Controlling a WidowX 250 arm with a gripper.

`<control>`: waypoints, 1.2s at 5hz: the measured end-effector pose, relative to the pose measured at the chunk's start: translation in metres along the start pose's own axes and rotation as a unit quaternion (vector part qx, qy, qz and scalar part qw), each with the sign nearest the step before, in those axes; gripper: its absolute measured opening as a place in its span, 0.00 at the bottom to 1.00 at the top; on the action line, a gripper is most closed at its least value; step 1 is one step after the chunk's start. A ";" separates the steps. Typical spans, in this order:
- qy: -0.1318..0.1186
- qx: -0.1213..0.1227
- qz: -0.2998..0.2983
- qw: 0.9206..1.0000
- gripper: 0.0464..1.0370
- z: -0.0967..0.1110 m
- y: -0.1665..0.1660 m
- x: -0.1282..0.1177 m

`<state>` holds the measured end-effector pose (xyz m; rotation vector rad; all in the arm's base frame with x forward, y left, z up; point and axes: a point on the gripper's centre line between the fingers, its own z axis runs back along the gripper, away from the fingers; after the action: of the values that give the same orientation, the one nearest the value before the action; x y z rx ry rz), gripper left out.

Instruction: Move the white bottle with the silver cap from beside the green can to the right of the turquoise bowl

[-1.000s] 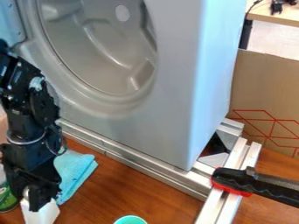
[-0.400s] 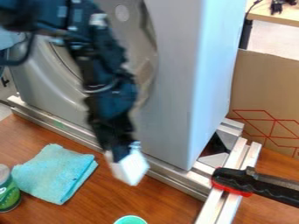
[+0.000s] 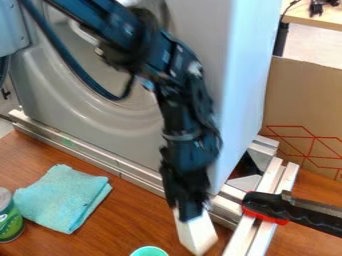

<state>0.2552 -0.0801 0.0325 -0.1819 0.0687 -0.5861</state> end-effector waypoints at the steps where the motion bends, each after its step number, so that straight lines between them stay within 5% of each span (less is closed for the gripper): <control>1: 0.030 0.016 -0.015 0.999 0.48 -0.009 -0.012 0.004; 3: 0.010 0.064 0.010 0.998 0.53 -0.012 -0.007 0.015; 4: 0.013 0.084 0.034 0.996 0.88 -0.017 0.000 0.007; 6: -0.027 0.103 0.072 0.992 0.97 0.017 -0.007 -0.005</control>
<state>0.2498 -0.0803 0.0507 0.0078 -0.0319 -0.4410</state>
